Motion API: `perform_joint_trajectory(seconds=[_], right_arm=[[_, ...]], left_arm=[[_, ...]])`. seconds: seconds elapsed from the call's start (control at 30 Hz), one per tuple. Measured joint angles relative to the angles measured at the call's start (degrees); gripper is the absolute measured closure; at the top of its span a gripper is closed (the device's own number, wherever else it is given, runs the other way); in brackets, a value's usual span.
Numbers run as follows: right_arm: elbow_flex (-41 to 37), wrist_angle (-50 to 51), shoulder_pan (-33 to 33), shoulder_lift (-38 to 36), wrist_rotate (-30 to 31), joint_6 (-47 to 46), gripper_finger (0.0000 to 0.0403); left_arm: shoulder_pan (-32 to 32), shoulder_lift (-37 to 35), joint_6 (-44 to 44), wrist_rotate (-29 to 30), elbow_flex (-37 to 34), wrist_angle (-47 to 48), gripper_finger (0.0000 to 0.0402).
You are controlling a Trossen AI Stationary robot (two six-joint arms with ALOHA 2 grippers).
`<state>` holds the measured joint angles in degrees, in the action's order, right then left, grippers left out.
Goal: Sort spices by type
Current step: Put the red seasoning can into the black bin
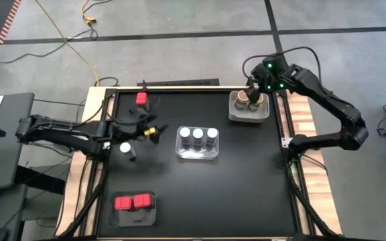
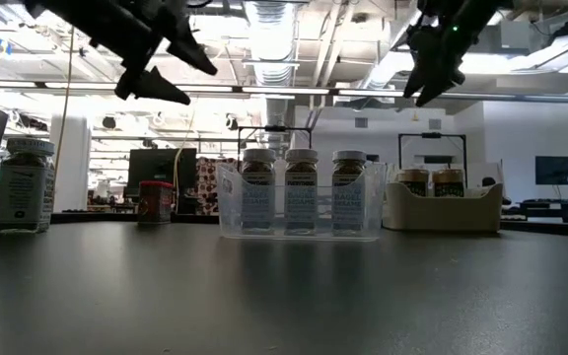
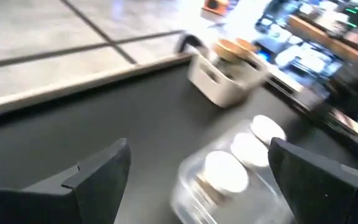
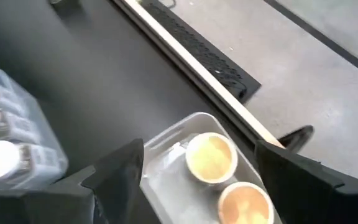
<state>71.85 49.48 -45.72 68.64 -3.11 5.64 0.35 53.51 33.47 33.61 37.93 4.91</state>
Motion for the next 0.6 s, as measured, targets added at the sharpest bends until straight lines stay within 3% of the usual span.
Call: perform_joint_trajectory(seconds=[0.43,0.6], right_arm=[[0.0,3.7,11.0,1.9,0.1,-13.4,0.0069],[0.0,4.1,16.1,1.7,6.4,-20.5,0.0069]], left_arm=[[27.4,5.2,-8.4,-4.1,19.3,23.9,0.004],[38.1,12.8,-8.9,-14.8,27.4,34.7,0.004]])
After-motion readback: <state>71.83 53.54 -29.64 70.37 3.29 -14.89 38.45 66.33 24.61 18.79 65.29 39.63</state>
